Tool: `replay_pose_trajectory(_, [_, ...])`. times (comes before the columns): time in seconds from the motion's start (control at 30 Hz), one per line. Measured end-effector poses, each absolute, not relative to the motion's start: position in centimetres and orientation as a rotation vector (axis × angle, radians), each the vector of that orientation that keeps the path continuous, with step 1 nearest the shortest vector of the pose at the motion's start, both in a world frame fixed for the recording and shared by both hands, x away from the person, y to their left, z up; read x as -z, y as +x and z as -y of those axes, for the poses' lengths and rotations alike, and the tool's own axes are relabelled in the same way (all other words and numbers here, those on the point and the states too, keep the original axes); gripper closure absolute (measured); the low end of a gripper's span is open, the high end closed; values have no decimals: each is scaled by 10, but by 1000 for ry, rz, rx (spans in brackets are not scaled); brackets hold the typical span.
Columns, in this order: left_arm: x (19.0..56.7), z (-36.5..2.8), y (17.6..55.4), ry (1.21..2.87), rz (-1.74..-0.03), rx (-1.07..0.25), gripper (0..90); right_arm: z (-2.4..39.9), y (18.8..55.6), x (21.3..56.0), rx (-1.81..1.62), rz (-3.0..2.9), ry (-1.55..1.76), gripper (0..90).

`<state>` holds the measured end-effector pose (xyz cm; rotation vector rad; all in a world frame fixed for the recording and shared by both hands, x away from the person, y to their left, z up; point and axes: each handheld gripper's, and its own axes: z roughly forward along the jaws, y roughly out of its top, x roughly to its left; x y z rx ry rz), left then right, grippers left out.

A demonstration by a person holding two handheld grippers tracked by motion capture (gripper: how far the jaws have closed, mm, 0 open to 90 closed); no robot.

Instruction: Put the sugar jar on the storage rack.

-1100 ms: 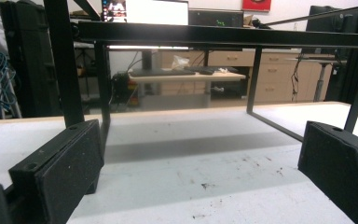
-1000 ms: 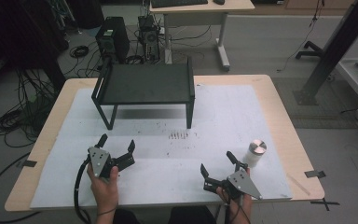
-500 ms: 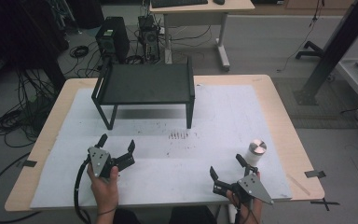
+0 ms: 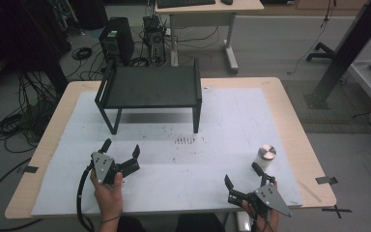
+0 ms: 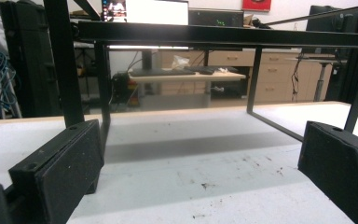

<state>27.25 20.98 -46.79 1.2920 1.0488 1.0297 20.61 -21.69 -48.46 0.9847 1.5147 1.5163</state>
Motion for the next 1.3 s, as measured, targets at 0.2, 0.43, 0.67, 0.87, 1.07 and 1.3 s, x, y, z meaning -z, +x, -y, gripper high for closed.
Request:
replay_pose_trajectory(0.2, [468, -210, 273, 1292, -1049, -1029, 4, 224, 201, 484, -1507, -1504, 993, 17])
replay_pose_trajectory(0.43, [468, -210, 273, 1292, -1048, -1030, 5, 234, 196, 483, -1491, -1488, 1000, 17])
replay_pose_trajectory(0.67, [468, -210, 272, 1293, -1049, -1030, 5, 246, 191, 481, -1476, -1468, 1013, 17])
replay_pose_trajectory(0.87, [468, -210, 272, 1292, -1049, -1031, 5, 255, 188, 481, -1463, -1458, 1023, 17])
replay_pose_trajectory(1.07, [468, -210, 272, 1293, -1049, -1031, 4, 265, 185, 481, -1450, -1443, 1034, 17])
replay_pose_trajectory(1.3, [468, -210, 272, 1292, -1049, -1031, 4, 274, 186, 479, -1436, -1431, 1039, 17])
